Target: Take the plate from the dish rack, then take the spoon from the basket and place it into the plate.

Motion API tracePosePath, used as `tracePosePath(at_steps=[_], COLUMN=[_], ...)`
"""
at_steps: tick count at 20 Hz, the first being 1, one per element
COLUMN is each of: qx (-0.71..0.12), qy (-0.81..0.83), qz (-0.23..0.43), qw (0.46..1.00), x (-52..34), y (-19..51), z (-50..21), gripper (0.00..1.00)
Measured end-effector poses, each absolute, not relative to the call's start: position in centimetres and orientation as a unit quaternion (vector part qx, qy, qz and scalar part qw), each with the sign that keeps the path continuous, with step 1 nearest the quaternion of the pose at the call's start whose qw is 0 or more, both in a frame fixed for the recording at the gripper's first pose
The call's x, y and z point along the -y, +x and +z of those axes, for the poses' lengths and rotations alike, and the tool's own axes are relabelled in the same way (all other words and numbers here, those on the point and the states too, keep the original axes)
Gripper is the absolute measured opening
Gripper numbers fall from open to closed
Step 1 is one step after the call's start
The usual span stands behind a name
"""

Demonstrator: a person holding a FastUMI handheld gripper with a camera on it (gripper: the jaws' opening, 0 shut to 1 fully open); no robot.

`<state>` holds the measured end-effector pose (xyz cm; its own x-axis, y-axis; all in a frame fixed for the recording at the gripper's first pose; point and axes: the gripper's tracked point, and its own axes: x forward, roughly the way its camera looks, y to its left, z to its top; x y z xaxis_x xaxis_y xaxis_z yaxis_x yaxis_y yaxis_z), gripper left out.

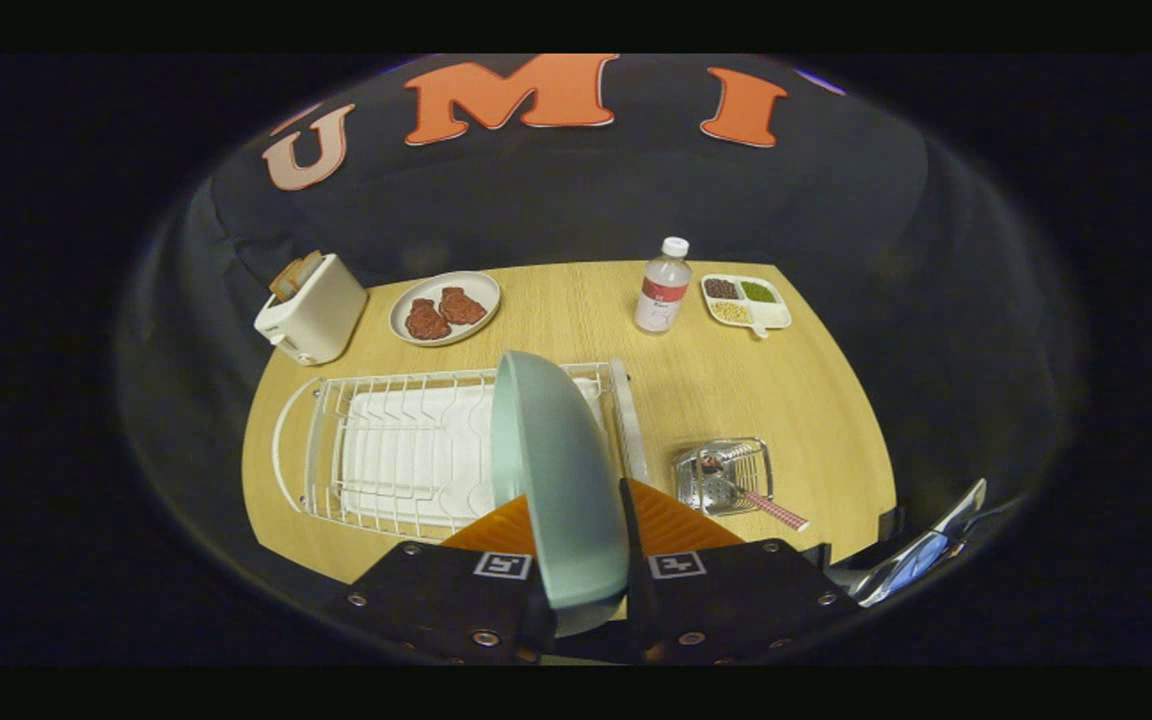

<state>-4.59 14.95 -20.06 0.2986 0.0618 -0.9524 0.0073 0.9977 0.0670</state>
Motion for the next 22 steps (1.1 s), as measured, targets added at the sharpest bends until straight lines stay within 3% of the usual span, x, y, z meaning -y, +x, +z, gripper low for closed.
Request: tracePosePath(at_steps=[17, 22], qx=[-0.593, -0.594], qy=[0.232, 0.306], qz=[0.139, 0.143], qw=[0.759, 0.73], x=[-9.2, -9.7], y=[-16.8, -19.2], z=[-24.2, -28.2], gripper=[0.28, 0.28])
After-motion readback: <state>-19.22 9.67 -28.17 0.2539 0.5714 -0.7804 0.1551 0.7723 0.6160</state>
